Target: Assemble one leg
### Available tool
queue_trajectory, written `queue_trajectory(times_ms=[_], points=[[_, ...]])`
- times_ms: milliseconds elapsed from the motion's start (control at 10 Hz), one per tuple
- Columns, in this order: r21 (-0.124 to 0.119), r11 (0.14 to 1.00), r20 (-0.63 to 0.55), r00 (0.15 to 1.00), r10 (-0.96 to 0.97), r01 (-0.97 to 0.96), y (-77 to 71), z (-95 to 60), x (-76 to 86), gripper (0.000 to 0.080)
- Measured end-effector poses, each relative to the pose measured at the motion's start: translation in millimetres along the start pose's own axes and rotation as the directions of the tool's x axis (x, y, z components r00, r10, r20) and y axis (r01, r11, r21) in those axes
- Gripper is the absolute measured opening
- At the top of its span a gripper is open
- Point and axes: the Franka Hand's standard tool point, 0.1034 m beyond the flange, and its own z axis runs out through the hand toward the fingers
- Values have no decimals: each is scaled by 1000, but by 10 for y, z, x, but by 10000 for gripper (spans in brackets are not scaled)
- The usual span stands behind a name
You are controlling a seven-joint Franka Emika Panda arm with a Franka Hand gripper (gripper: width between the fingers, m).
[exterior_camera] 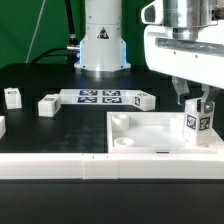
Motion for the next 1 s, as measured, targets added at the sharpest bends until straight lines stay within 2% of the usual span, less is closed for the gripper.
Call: queue_trajectory(times_ms=[100,200,300,400,700,900,1000], points=[[0,999,0,999,-33,33,0,2,-4,364],[0,999,0,999,-34,34,-1,2,-7,536],[-1,991,-1,991,-133,133,0,4,-6,536],[-2,962,-2,962,-271,271,0,14,-5,627],[-5,799,5,799,-601,601,-23,34,-9,649],[-24,630,5,630,-777,776,-32,41,-53,649],[-26,568,8,568,-823,823,-36,48,-79,649]])
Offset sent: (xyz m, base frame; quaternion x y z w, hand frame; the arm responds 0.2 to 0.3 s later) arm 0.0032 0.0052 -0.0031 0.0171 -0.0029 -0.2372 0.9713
